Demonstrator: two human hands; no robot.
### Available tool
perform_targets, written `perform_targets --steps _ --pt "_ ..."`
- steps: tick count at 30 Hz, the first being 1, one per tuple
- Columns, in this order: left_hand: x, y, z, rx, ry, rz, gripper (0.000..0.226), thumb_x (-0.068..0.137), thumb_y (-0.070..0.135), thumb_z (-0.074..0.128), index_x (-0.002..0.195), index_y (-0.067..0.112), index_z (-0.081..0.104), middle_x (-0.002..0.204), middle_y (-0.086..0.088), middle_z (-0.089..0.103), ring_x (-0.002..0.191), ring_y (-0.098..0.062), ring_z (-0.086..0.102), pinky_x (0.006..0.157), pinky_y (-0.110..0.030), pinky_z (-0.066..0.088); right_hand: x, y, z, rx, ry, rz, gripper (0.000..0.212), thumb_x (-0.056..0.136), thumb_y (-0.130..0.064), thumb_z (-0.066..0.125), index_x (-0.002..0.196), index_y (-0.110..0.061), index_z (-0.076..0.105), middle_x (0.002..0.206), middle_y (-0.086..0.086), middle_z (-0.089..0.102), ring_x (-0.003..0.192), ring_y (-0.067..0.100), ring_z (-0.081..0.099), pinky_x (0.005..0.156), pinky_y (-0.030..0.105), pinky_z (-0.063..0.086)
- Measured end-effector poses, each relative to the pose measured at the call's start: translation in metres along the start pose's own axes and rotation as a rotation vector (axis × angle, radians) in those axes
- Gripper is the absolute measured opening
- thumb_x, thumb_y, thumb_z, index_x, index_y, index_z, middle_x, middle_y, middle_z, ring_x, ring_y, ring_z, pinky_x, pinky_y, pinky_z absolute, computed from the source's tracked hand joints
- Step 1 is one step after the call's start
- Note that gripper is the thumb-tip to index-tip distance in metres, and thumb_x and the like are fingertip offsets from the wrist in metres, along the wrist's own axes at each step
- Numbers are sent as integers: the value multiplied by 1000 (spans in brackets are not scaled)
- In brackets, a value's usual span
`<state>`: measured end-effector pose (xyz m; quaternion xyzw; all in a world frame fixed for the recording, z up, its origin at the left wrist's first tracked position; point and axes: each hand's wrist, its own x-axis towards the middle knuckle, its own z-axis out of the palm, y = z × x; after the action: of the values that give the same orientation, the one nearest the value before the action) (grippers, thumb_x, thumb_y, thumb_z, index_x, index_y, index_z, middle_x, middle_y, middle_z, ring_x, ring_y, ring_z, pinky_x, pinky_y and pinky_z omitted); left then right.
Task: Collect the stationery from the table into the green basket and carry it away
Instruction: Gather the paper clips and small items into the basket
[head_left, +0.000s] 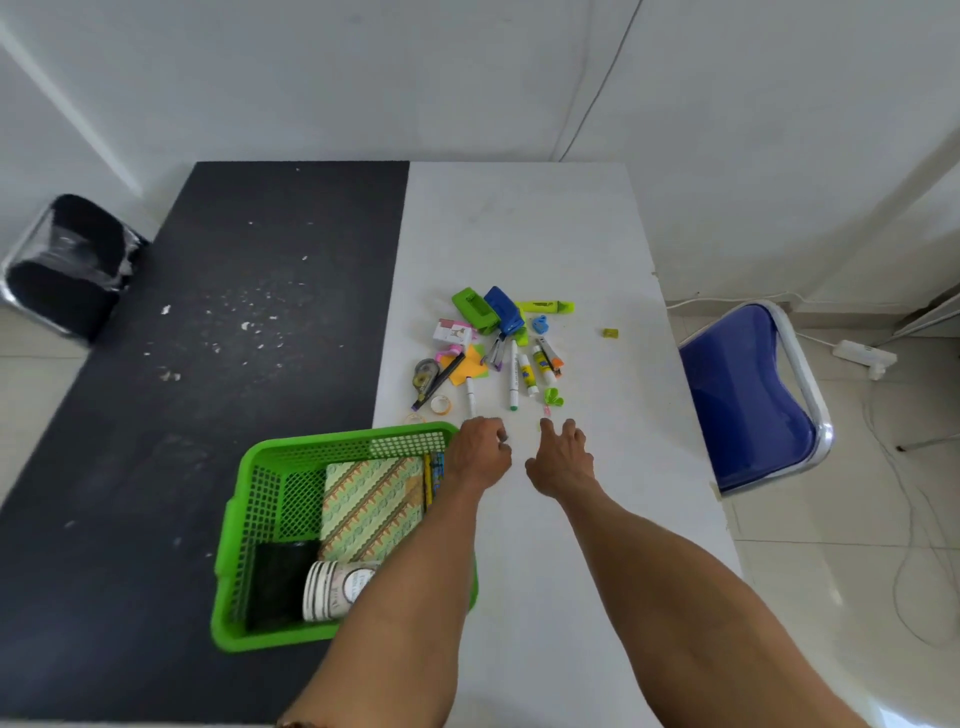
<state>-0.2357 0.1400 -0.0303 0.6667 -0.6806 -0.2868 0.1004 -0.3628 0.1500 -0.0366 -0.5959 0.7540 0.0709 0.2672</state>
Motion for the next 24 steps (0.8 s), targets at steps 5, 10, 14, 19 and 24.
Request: perform_targets --steps 5,10,14,19,24 --pt "-42 -37 -33 -6 2 -87 10 84 18 57 89 14 66 95 -6 65 89 -27 62 64 -32 46 -31 -36 8 -12 30 -27 61 90 -26 55 143 -17 25 149 17 18 137 34 21 100 48 37" --pt "-90 -66 -34 9 -131 -177 9 86 10 54 81 9 62 90 -11 62 84 -30 62 64 -36 47 -56 -65 19 -17 46 -31 60 90 -24 54 142 -16 26 147 18 21 136 35 22 99 49 37" --pt "-109 -80 -24 114 -360 -133 16 87 9 59 97 -1 67 100 -18 66 91 -33 66 74 -39 54 -69 -75 27 -15 56 -30 60 90 -26 54 143 -16 26 147 19 21 136 36 22 99 50 37" --pt "-123 -91 -14 163 -428 -98 19 88 10 62 105 9 71 105 -8 69 89 -25 65 82 -36 56 -84 -76 35 -15 62 5 63 89 -26 54 144 -16 25 148 19 20 137 36 21 100 51 37" --pt "-127 -93 -14 198 -434 -57 22 87 6 62 108 7 69 101 -8 66 88 -25 64 80 -35 56 -94 -72 37 -22 63 32 64 89 -27 54 145 -15 24 150 20 17 138 36 21 102 51 36"
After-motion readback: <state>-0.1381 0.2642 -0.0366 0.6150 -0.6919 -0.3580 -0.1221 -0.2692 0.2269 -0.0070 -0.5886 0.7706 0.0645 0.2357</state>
